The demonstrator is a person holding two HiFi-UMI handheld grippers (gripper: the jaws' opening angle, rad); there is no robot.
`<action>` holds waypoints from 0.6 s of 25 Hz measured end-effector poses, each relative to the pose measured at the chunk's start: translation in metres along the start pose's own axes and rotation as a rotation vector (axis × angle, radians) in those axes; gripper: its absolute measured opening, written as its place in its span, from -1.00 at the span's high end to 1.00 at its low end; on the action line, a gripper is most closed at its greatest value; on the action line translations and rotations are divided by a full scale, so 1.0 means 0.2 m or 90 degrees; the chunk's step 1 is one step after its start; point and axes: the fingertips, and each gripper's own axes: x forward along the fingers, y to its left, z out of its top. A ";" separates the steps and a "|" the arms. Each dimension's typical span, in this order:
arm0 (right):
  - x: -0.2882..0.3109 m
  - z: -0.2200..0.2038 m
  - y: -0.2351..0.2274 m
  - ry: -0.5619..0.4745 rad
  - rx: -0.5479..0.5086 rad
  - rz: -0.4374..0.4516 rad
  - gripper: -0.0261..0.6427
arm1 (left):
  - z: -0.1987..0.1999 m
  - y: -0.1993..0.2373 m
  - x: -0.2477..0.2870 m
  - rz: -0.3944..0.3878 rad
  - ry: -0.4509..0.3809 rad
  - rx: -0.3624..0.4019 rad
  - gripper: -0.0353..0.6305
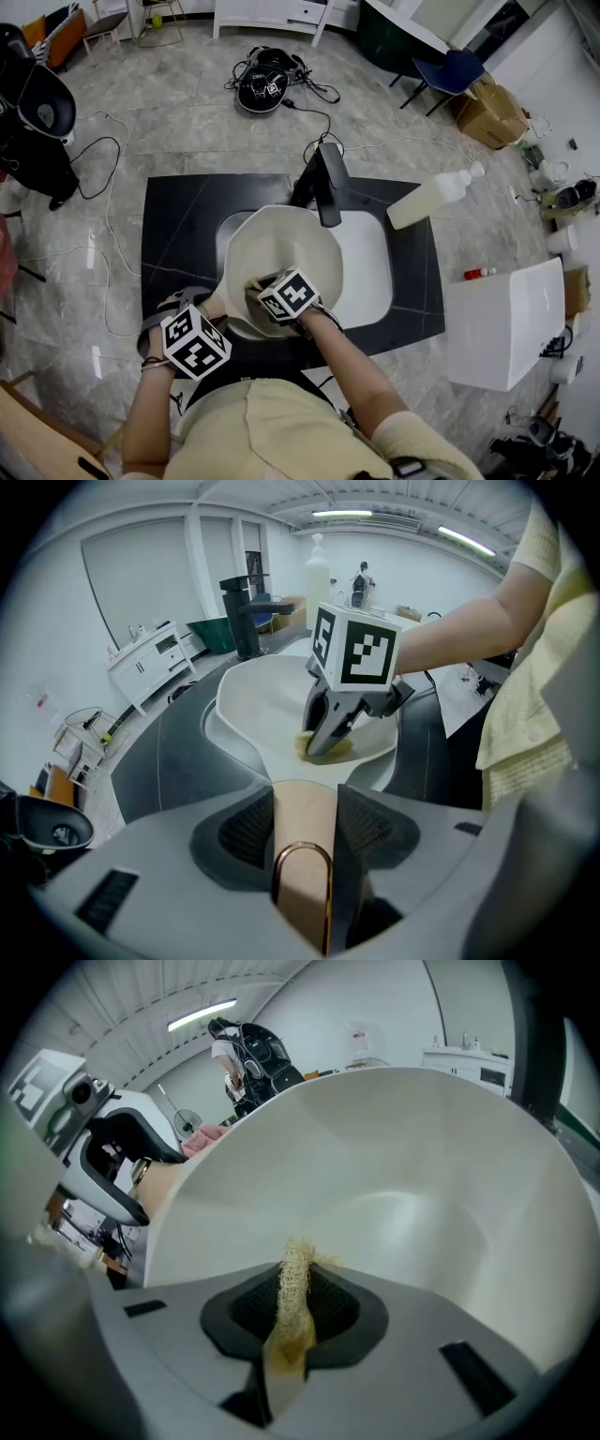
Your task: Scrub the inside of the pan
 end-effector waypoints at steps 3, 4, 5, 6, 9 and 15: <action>0.01 -0.02 0.05 0.007 0.045 0.040 0.72 | 0.00 0.00 0.00 0.004 0.000 0.004 0.24; 0.01 -0.02 0.06 0.011 0.053 0.044 0.72 | 0.00 0.00 0.00 0.005 0.000 0.006 0.24; 0.01 -0.02 0.07 0.015 0.057 0.045 0.72 | 0.00 -0.01 0.00 0.006 0.000 0.007 0.24; 0.01 -0.02 0.08 0.021 0.060 0.046 0.72 | 0.00 -0.01 0.00 0.006 0.000 0.007 0.24; 0.00 -0.02 0.10 0.038 0.066 0.056 0.72 | 0.00 0.00 0.00 0.006 0.000 0.007 0.24; -0.04 0.01 0.19 0.031 0.099 0.099 0.72 | 0.00 -0.01 -0.01 0.011 -0.002 0.015 0.23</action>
